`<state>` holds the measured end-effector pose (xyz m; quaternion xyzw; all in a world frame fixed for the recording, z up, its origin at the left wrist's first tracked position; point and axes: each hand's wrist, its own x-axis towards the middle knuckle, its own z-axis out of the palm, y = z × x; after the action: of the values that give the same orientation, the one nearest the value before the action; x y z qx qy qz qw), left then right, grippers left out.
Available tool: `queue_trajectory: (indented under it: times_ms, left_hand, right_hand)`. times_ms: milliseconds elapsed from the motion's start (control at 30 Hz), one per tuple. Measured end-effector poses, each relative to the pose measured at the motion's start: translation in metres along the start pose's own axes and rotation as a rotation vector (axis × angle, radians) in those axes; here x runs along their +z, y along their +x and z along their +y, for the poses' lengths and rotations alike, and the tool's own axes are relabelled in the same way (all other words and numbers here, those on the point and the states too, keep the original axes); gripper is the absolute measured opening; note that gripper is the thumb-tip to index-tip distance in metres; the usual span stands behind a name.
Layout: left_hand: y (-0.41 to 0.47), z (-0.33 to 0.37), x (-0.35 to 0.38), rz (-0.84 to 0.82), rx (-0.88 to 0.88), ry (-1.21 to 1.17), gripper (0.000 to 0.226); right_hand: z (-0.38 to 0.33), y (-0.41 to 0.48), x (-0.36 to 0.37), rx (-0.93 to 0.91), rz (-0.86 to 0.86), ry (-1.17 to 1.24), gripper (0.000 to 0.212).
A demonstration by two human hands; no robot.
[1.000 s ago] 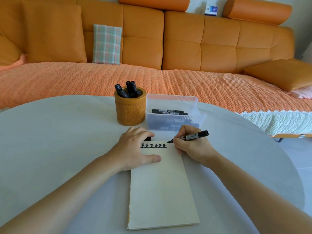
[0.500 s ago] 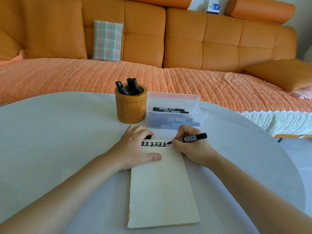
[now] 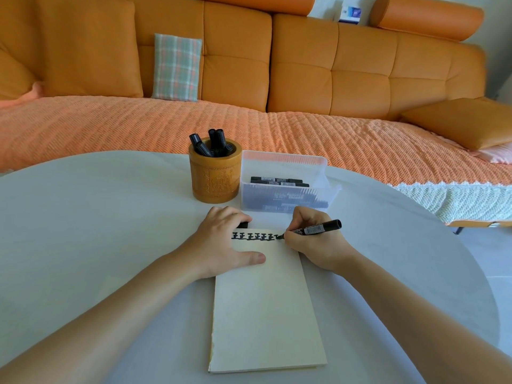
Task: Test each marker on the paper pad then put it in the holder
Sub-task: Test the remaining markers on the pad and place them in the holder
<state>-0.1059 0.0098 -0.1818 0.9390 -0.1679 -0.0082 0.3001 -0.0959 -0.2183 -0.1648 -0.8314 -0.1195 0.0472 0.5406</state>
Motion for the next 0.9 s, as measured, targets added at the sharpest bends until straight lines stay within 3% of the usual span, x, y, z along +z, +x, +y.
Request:
queue_trajectory:
  times_ms: [200, 400, 900]
  left_hand:
    - [0.0009, 0.0002, -0.0002, 0.008, 0.004, 0.003, 0.084]
    - [0.0006, -0.0009, -0.0002, -0.015, -0.003, 0.013, 0.100]
    - [0.0012, 0.0009, -0.0016, -0.025, -0.016, 0.024, 0.102]
  right_hand:
    - [0.0014, 0.0014, 0.0005, 0.002, 0.020, 0.009, 0.021]
    - [0.0029, 0.0013, 0.0006, -0.010, 0.028, 0.012, 0.022]
    - [0.0028, 0.0006, 0.0012, -0.028, -0.018, 0.006, 0.021]
